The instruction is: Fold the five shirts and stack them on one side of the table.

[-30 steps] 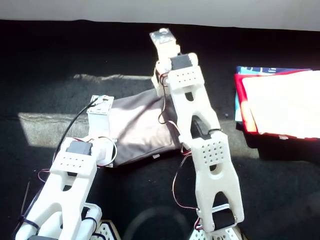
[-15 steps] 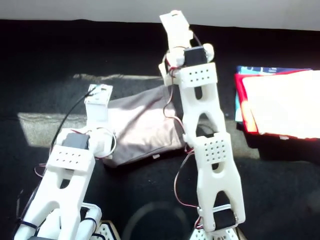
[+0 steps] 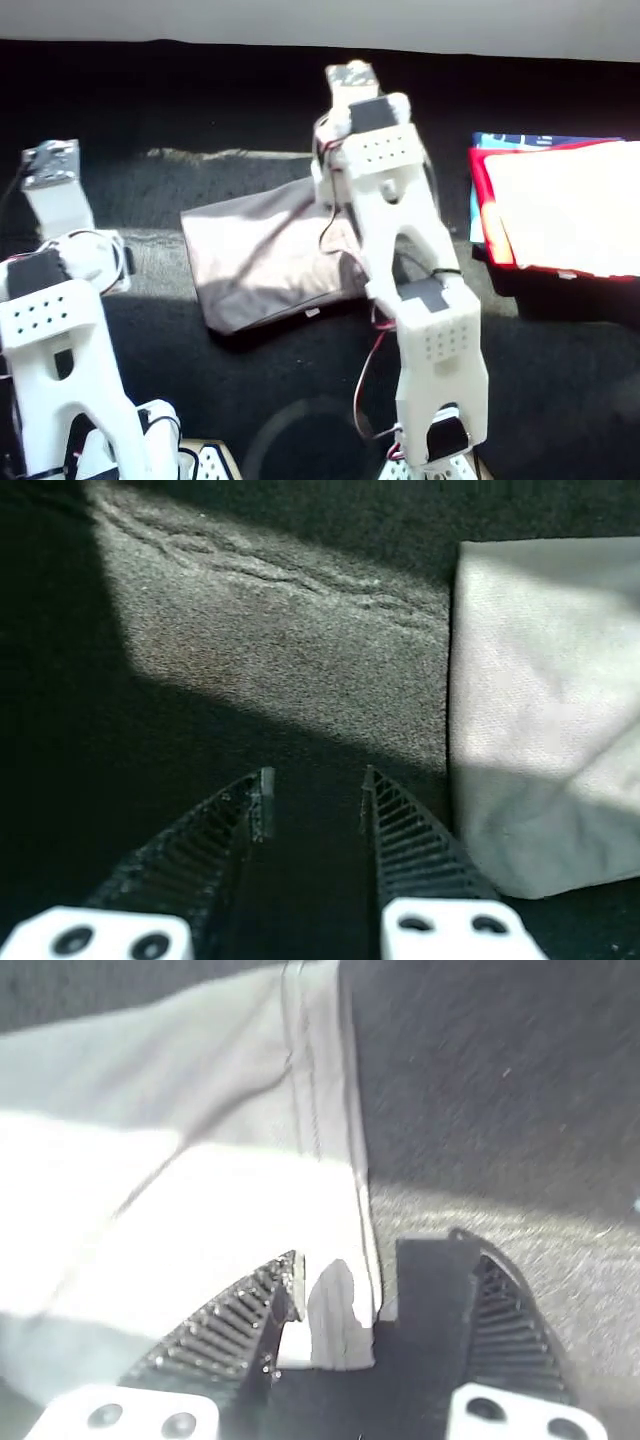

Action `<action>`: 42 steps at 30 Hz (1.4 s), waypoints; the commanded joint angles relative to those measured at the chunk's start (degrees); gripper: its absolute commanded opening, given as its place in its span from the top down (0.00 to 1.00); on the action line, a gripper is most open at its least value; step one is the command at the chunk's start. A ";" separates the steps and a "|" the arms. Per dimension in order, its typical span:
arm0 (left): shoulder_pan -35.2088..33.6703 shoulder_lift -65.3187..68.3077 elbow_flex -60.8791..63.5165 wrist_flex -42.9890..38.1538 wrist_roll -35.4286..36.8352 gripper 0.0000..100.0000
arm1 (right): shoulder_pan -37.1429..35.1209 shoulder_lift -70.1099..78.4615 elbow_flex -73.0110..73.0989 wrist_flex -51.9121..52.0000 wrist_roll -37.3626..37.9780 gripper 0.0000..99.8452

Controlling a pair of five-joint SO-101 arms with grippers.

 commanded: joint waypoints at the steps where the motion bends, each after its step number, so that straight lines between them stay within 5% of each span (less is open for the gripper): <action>1: -1.98 -1.19 1.98 -2.11 -0.62 0.84 | -5.93 -5.67 9.63 -1.36 -2.46 0.73; 25: -2.24 -1.54 7.60 -4.57 -2.29 0.84 | -5.41 10.51 13.32 -20.70 -7.30 0.67; 33: -2.24 -1.54 7.60 -4.57 -2.20 0.84 | -4.35 15.16 13.32 -14.99 6.24 1.00; 42: -2.24 -1.54 7.60 -4.40 -2.20 0.84 | 1.01 3.91 13.32 -13.93 7.21 0.99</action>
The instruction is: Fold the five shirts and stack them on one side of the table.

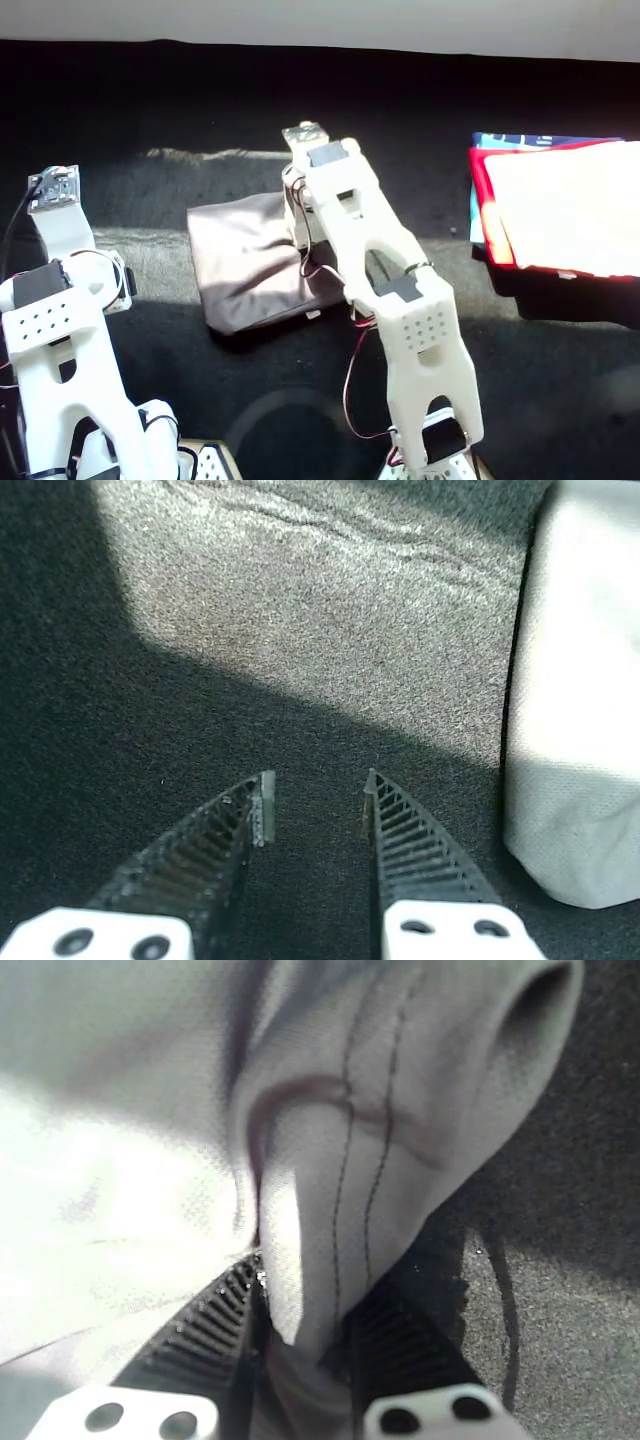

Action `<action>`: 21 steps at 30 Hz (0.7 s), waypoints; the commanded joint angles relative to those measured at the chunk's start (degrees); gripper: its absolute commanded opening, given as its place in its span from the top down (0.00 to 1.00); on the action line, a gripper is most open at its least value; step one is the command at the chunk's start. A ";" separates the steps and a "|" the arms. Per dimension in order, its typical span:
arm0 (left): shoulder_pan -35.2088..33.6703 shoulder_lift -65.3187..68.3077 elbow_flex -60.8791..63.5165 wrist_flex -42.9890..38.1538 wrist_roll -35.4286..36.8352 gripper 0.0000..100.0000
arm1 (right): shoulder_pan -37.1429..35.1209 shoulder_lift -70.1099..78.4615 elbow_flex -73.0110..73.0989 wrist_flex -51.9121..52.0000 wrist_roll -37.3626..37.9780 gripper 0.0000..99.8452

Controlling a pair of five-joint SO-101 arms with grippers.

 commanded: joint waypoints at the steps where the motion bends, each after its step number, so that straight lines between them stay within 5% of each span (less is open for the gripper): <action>1: -0.40 -1.54 -0.31 -0.79 -0.26 0.84 | 4.26 -8.66 0.13 1.80 0.53 0.99; 13: -0.04 -1.54 -0.31 -0.88 -0.26 0.84 | 12.62 -31.96 0.22 15.78 13.19 0.99; 21: -0.04 -1.45 -0.22 -3.69 -0.26 0.84 | 24.84 -46.99 0.22 15.96 21.27 0.99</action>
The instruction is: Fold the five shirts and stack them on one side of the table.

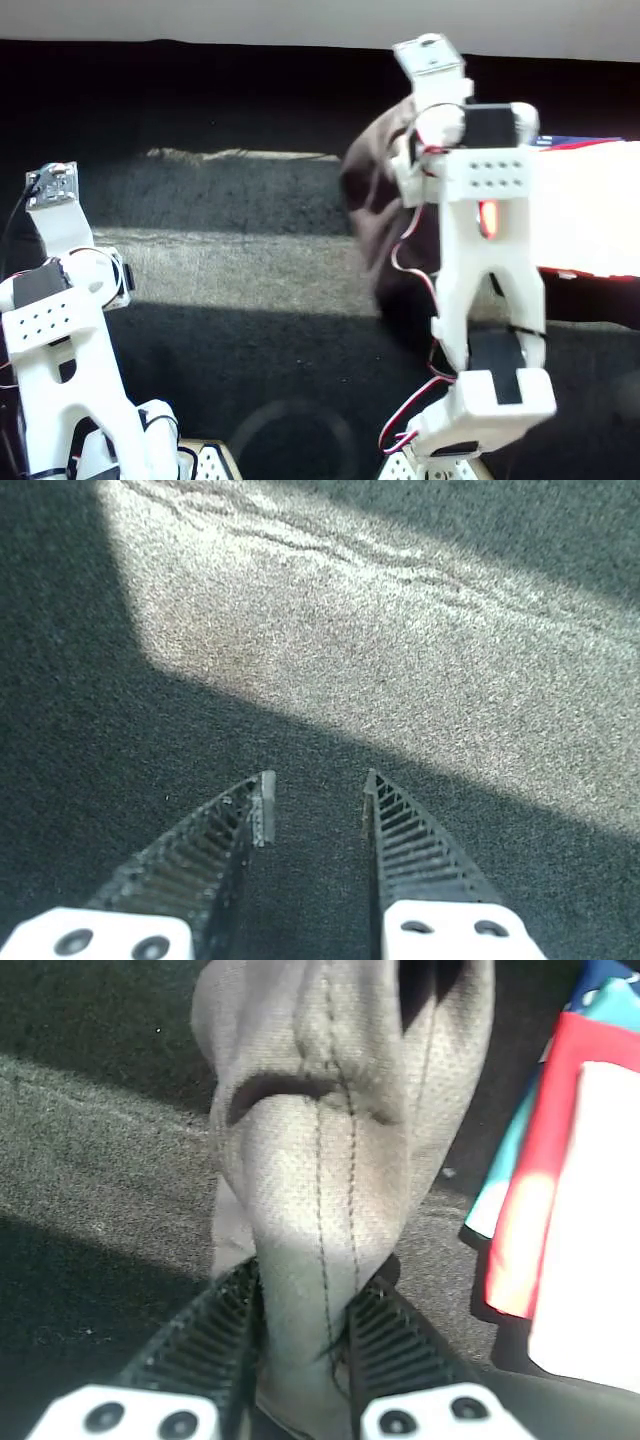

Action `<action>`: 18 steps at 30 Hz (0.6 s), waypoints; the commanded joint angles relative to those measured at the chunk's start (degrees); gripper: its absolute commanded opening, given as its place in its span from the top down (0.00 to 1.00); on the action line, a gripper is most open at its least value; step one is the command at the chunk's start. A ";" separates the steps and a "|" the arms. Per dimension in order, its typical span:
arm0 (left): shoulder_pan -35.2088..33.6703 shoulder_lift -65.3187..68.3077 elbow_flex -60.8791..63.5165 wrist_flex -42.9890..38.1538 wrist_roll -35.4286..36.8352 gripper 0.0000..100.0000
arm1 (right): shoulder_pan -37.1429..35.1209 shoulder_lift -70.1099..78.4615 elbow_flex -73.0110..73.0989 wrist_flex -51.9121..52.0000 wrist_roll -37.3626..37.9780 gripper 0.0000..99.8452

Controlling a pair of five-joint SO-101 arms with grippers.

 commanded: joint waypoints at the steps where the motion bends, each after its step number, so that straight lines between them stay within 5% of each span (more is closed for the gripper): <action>1: -0.04 -1.45 -0.22 -1.58 -0.26 0.84 | 6.55 -8.13 -0.31 0.48 4.13 0.99; 18: 0.04 -1.27 -0.13 -1.85 -0.26 0.84 | 30.37 -8.57 -4.18 -8.22 23.38 0.99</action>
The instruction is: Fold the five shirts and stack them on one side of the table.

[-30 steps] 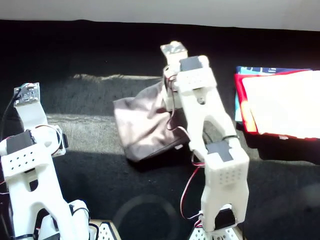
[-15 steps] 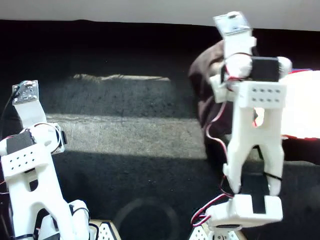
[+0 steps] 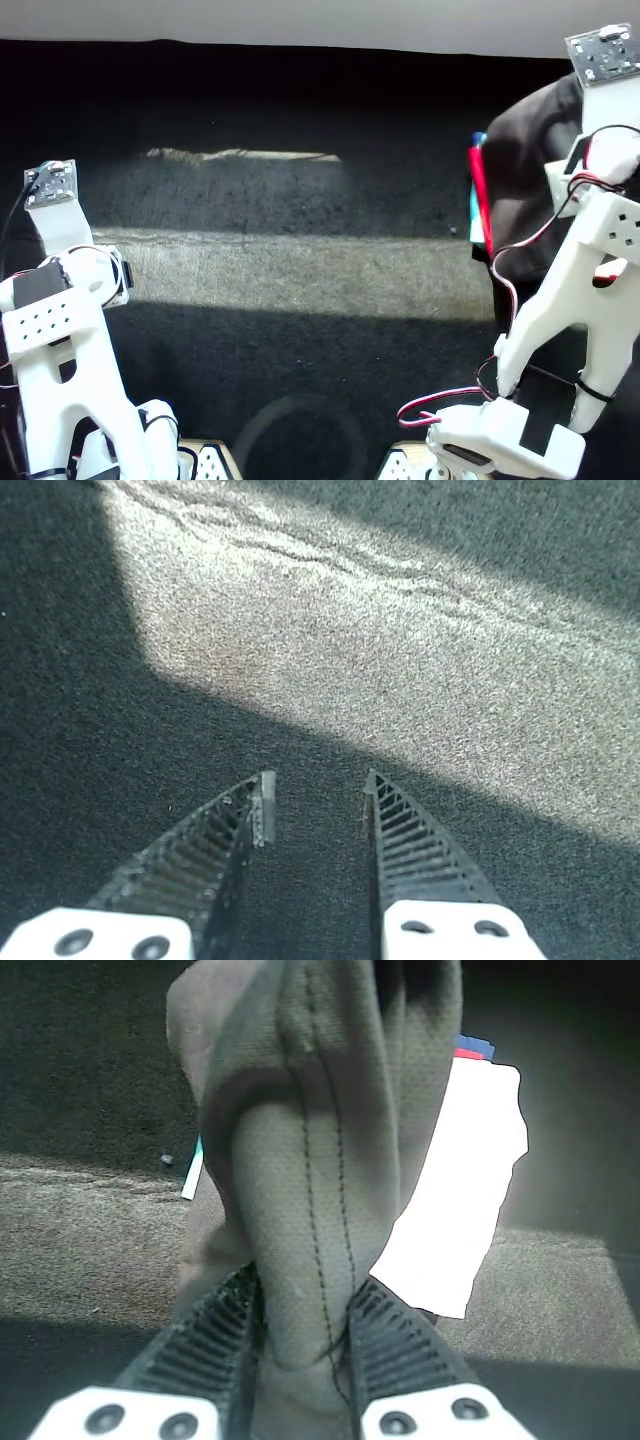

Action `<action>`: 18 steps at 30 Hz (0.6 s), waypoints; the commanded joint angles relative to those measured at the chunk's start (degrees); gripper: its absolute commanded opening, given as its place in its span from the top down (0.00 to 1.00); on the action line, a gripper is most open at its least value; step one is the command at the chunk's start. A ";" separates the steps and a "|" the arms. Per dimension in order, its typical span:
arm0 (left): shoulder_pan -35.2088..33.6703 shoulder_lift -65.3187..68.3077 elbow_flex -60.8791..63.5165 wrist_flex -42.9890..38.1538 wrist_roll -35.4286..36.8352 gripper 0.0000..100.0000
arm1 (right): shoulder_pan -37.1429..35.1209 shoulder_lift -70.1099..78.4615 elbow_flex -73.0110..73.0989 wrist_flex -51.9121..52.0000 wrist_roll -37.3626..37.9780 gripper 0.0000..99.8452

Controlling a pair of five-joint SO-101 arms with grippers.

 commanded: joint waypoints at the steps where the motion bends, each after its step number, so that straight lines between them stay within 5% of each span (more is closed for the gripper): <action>1: 0.04 -1.27 -0.22 -0.79 -0.26 0.84 | 3.38 0.66 -3.12 -2.95 1.85 0.99; 18: 0.04 -1.27 -0.22 -0.70 -0.26 0.84 | 9.27 25.98 -3.12 -24.04 1.93 0.99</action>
